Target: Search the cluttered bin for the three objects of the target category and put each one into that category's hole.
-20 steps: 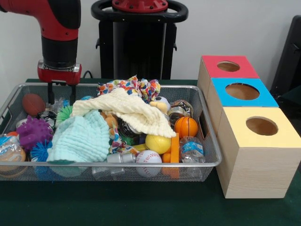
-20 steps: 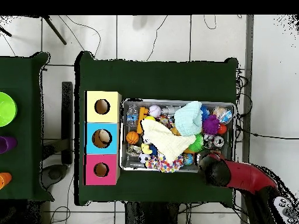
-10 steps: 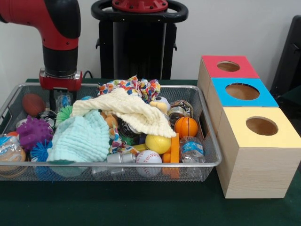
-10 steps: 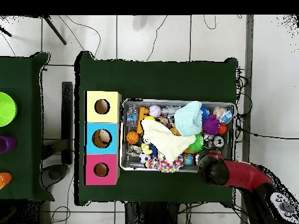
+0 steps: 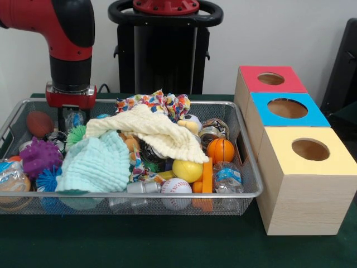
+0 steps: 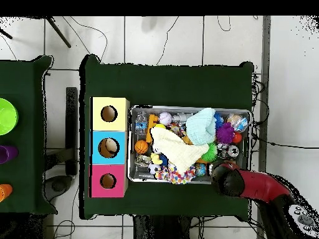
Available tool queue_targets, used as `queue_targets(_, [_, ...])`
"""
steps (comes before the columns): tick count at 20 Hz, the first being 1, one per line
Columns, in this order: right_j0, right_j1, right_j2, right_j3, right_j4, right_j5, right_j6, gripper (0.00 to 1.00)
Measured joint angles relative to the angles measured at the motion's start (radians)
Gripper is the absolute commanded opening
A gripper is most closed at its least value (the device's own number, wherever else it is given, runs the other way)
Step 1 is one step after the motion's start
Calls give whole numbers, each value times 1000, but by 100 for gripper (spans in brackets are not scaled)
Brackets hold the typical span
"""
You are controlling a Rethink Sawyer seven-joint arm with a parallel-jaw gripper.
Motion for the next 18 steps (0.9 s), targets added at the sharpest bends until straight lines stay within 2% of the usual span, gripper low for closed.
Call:
queue_targets(12, [2,1,0,-4,-2,7,0,100])
queue_targets(13, [2,1,1,-5,-3,7,0,0])
queue_targets(18, [4,2,1,-9,-5,7,0,0])
